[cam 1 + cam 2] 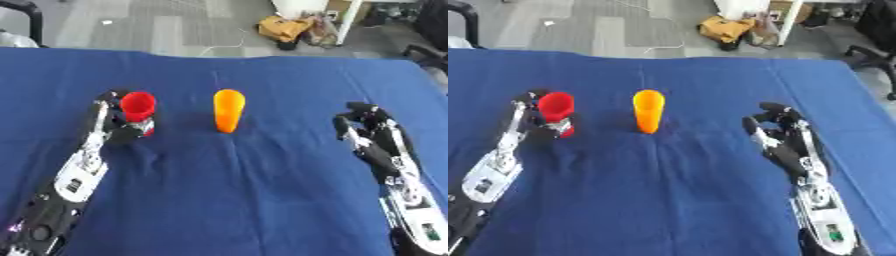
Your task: Pour the contents of one cup into another cup.
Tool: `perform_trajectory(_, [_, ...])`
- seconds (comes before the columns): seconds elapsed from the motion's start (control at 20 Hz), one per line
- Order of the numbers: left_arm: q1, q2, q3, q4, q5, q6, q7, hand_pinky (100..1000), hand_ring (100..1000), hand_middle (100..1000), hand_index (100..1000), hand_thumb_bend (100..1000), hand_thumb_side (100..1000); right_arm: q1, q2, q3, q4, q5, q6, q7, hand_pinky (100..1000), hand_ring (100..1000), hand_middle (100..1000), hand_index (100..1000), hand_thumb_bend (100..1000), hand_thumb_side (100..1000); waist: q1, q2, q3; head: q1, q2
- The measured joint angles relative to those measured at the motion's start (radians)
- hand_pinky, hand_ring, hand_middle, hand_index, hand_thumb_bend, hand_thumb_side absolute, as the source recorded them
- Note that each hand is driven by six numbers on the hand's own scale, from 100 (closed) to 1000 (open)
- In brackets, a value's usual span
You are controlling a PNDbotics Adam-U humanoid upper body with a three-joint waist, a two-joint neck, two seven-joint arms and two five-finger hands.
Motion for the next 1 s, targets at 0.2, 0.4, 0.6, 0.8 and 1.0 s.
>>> perform_trajectory(0.2, [0.000,0.000,-0.004,-0.003,0.000,0.000,-0.012,422,609,677,830,679,401,-0.002,0.000,0.000,0.000,0.000,0.000,0.000,445,708,514,722,515,340,0.002,0.000,-0.002,0.000,0.000])
perform_trajectory(0.4, [-0.001,0.000,-0.009,-0.015,0.000,0.002,-0.022,410,596,654,825,658,387,-0.002,0.000,0.000,0.000,0.000,0.000,0.000,444,708,514,722,515,342,0.002,0.000,-0.003,0.000,0.000])
perform_trajectory(0.6, [-0.003,0.000,-0.015,-0.021,0.000,0.003,-0.032,339,536,587,811,561,331,-0.003,0.000,0.000,0.000,0.000,0.000,0.000,444,708,514,721,515,343,0.003,0.000,-0.007,0.001,0.000])
perform_trajectory(0.8, [-0.004,-0.001,-0.017,-0.023,-0.001,0.004,-0.040,275,483,540,801,436,266,-0.003,0.000,0.000,0.000,0.000,0.000,0.000,444,707,514,721,515,345,0.006,-0.002,-0.008,0.001,0.000])
perform_trajectory(1.0, [-0.004,-0.001,-0.018,-0.026,-0.001,0.005,-0.045,203,457,514,792,243,165,-0.003,0.000,0.000,0.000,0.000,0.000,0.000,444,707,514,721,516,347,0.009,-0.003,-0.009,0.001,0.000])
